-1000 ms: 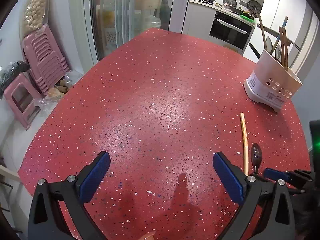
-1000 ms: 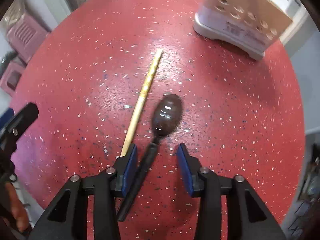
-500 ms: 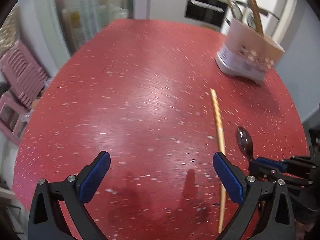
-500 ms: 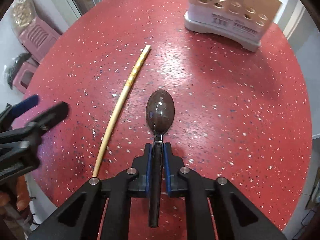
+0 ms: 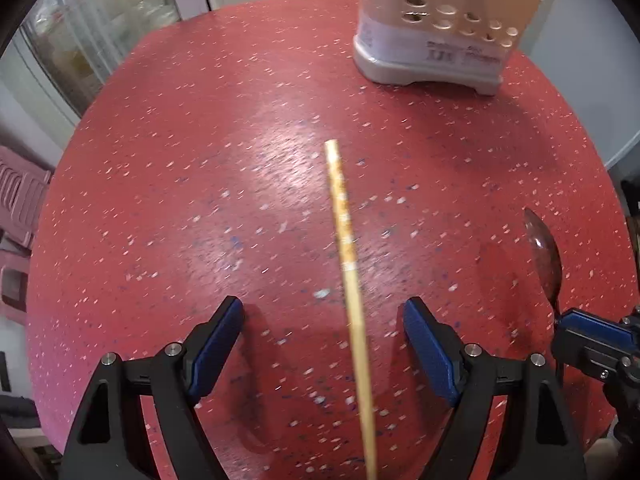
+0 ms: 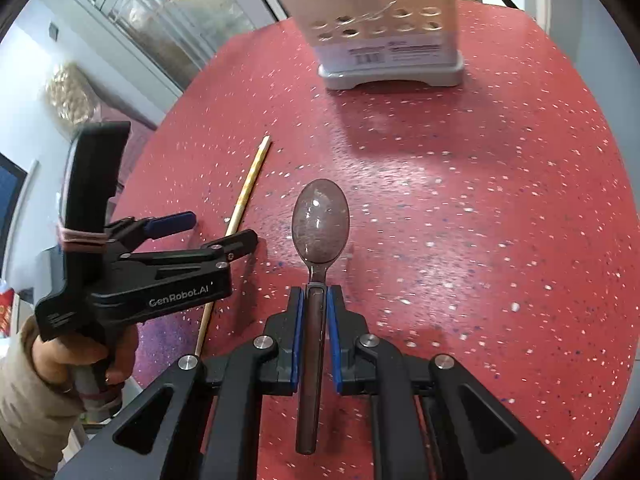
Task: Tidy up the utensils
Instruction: 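Close the left gripper on the patterned wooden chopstick while the right gripper holds the spoon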
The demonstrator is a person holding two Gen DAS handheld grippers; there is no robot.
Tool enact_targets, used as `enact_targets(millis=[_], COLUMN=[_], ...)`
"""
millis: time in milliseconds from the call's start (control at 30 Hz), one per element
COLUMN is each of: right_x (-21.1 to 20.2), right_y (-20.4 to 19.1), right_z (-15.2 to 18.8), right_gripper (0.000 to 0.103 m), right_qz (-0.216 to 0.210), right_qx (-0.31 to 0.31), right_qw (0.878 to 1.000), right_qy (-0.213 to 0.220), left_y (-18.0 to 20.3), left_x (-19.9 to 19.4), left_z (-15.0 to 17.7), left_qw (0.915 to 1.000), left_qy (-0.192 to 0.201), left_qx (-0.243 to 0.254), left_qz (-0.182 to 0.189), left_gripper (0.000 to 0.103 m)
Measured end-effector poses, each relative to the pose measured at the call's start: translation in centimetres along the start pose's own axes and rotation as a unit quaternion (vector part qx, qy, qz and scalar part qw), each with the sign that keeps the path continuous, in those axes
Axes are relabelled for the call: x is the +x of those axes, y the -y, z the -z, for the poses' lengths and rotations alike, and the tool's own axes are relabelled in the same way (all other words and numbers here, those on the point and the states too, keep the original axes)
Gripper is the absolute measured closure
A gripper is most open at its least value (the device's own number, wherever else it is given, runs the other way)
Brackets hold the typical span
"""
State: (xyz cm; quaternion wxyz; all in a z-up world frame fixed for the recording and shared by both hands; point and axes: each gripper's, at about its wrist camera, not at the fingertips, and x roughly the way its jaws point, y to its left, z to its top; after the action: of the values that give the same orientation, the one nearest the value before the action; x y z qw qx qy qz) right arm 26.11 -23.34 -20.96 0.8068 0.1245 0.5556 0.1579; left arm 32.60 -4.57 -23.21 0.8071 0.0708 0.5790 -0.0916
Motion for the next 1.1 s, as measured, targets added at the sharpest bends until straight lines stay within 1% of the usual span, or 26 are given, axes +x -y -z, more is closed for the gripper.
enact_targets(millis=[167,233,267,300,400,433,467,533,567,600,633,800,867,900,933,967,1000,1033,1100], right_x=[-2.2,-2.6,-2.9,-3.0,-3.7,-3.7,-3.9,-4.3,-4.5,-4.4,-4.5,-4.2,-4.2,-4.2,-4.2,-4.3,-4.2,-4.2,-4.2], right_y=[2.9,1.9,2.5,1.8,2.5,2.1,2.1,2.0,2.4,2.2,2.4,2.5,2.5,2.5,2.5,2.5,2.5,2.5,2.6], right_z=[0.7,0.7,0.7,0.6,1.2,1.3,1.5,1.6,1.7,1.5,1.5,1.0,0.9,0.9,0.9,0.9,0.8,0.8,0.7], right_gripper=[0.091,0.091,0.091,0.091,0.091,0.091,0.091,0.091,0.091,0.091,0.091,0.091,0.091,0.091,0.091,0.091,0.091,0.091,0.091], right_qz=[-0.012,-0.015,-0.019,-0.019,-0.020,-0.019,-0.018,-0.017,-0.016,-0.016,-0.016,-0.019,-0.021,-0.022,-0.024,-0.025,-0.026,-0.026,-0.028], right_qx=[0.015,0.021,0.025,0.027,0.032,0.032,0.033,0.038,0.040,0.042,0.043,0.048,0.046,0.046,0.046,0.047,0.047,0.047,0.050], right_qw=[1.000,1.000,0.999,0.999,0.999,0.999,0.999,0.999,0.999,0.999,0.999,0.998,0.998,0.998,0.998,0.998,0.998,0.998,0.998], right_qy=[0.013,0.016,0.019,0.020,0.024,0.025,0.025,0.026,0.027,0.028,0.028,0.028,0.029,0.029,0.029,0.029,0.029,0.030,0.030], left_y=[1.5,1.8,1.7,1.6,1.3,1.4,1.7,2.8,3.6,4.2,4.6,5.5,5.8,6.0,6.5,7.4,8.2,9.3,10.9], left_x=[0.3,0.2,0.1,0.0,-0.4,-0.4,-0.5,-0.3,-0.1,0.0,-0.2,-0.4,-0.5,-0.3,-0.4,-0.7,-1.0,-1.3,-1.7], left_z=[-1.0,-1.3,-1.4,-1.8,-2.6,-2.7,-2.9,-2.8,-3.0,-3.0,-3.0,-3.4,-3.5,-3.9,-4.1,-4.3,-4.4,-4.4,-4.2], left_qw=[0.9998,0.9996,0.9994,0.9991,0.9964,0.9953,0.9951,0.9978,0.9990,0.9991,0.9992,0.9987,0.9983,0.9979,0.9973,0.9960,0.9949,0.9927,0.9910], left_qy=[-0.017,-0.027,-0.031,-0.030,-0.026,-0.029,-0.030,-0.030,-0.033,-0.036,-0.031,-0.038,-0.042,-0.043,-0.043,-0.044,-0.045,-0.048,-0.045], left_qx=[0.001,-0.001,-0.007,-0.017,-0.042,-0.044,-0.040,-0.019,0.001,0.015,0.023,0.029,0.035,0.042,0.054,0.070,0.083,0.104,0.125], left_qz=[0.008,0.009,0.012,0.024,0.069,0.082,0.085,0.056,0.031,0.016,0.011,0.017,0.020,0.024,0.026,0.034,0.037,0.037,0.018], left_gripper=[0.000,0.000,0.000,0.000,0.000,0.000,0.000,0.000,0.000,0.000,0.000,0.000,0.003,0.010,0.021,0.029,0.053,0.068,0.069])
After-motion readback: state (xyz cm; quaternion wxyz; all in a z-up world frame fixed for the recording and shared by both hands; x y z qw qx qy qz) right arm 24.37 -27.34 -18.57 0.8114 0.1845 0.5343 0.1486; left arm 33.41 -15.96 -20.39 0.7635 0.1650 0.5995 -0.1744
